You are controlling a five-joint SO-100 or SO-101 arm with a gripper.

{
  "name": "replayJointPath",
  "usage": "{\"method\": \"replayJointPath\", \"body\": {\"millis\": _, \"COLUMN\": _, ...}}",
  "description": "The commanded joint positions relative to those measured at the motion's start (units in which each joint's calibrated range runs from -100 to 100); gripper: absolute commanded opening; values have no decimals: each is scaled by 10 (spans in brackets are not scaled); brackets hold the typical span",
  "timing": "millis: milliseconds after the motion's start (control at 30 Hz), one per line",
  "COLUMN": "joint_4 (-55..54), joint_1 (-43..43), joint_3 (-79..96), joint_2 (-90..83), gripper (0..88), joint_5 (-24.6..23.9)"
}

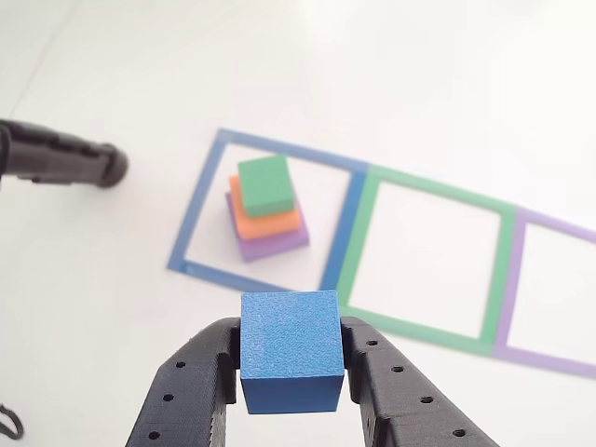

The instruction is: Tower of hanoi

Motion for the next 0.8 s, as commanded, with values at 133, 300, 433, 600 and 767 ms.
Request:
{"method": "replayJointPath", "body": {"millis": 133, "joint_4": -164, "joint_1": -8, "joint_3": 179, "joint_2": -42, "gripper": 31, "joint_5": 88}}
{"method": "replayJointPath", "body": {"millis": 300, "joint_4": -342, "joint_1": -10, "joint_3": 326, "joint_2": -40, "gripper": 31, "joint_5": 108}}
{"method": "replayJointPath", "body": {"millis": 433, "joint_4": -527, "joint_1": -14, "joint_3": 457, "joint_2": -26, "gripper": 33, "joint_5": 108}}
{"method": "replayJointPath", "body": {"millis": 600, "joint_4": -710, "joint_1": -17, "joint_3": 547, "joint_2": 30, "gripper": 34, "joint_5": 108}}
{"method": "replayJointPath", "body": {"millis": 767, "joint_4": -842, "joint_1": -20, "joint_3": 584, "joint_2": 97, "gripper": 34, "joint_5": 108}}
